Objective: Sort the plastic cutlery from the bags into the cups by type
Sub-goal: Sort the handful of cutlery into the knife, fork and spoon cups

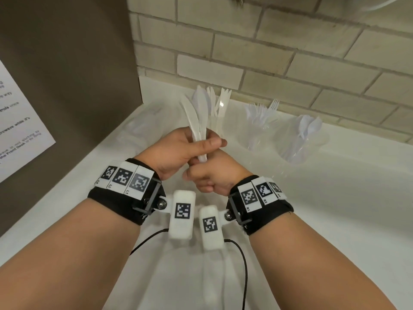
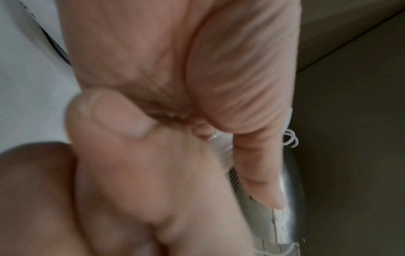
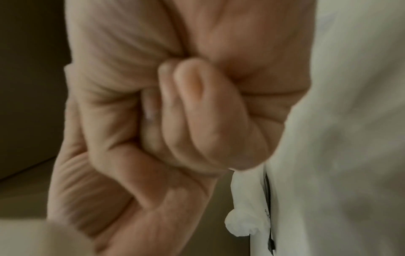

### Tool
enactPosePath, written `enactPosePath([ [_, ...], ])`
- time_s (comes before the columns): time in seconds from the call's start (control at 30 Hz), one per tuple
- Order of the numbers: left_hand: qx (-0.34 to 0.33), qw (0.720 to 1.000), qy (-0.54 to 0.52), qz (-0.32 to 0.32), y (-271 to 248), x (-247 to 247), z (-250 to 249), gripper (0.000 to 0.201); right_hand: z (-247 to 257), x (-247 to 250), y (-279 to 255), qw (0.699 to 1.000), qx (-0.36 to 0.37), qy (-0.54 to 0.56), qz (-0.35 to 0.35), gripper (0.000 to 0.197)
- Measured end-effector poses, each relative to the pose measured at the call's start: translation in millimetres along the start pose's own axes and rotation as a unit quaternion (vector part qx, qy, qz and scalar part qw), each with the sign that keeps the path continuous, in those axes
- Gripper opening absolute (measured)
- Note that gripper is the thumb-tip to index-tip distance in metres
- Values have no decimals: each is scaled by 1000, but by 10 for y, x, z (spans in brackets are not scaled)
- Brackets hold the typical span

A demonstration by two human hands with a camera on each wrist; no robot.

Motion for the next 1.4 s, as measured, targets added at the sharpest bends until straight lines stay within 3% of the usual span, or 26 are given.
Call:
enactPosePath([
  [0.07, -1, 999, -2, 51, -26, -18, 22, 19, -28, -15, -36, 998, -11, 22, 61, 35],
  [0.13, -7, 999, 21, 35, -20, -45, 27, 26, -22, -40, -34, 997, -16, 25, 71, 24],
  [0.2, 2, 999, 25, -27, -10, -70, 30, 35, 22, -39, -16, 999, -13, -40, 27, 8],
  [0.3, -3, 979, -98, -177, 35, 9, 52, 28, 96, 79, -2, 976, -28, -211, -44, 24],
  [0.4, -20, 956, -131, -261, 46, 127, 63, 23, 216, 264, -37, 966, -31, -222, -131, 33],
  [0.53, 21, 969, -67, -239, 52, 120, 166, 27, 413, 368, -20, 953, 47, -124, -273, 33],
  [0.63, 46, 979, 10, -196, 62, 46, 255, 56, 484, 342, 24, 959, 57, -102, -258, 51],
  [0.67, 42, 982, 30, -180, 66, 29, 275, 51, 489, 336, 33, 961, 55, -98, -253, 51],
  [0.73, 26, 987, 47, -153, 55, -5, 273, 26, 488, 348, 47, 958, 60, -73, -270, 36],
  [0.77, 28, 988, 45, -144, 44, -14, 271, 24, 479, 360, 53, 955, 65, -58, -283, 27],
  [0.83, 34, 990, 37, -133, 24, -30, 273, 51, 444, 383, 66, 952, 72, -39, -294, 18],
  [0.9, 45, 989, 21, -141, 19, -48, 277, 63, 409, 392, 84, 952, 72, -43, -293, 17],
  [1.2, 82, 973, -66, -207, 25, 36, 290, 48, 413, 481, 158, 951, 85, -37, -295, 7],
  [1.3, 81, 961, -83, -251, 37, 161, 310, 38, 618, 732, 173, 919, 137, -18, -370, 14],
  [1.4, 102, 958, -52, -264, 52, 264, 336, 35, 853, 1003, 247, 856, 224, -44, -463, 11],
])
Point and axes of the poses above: each hand's wrist, its own y-axis towards the middle knuckle, its own x-axis out of the back of the hand, z = x × y, the point moved 2 cm from there along y, towards the middle knuckle, and after that the axes turned 5 degrees about -y, right-handed, at the moved point
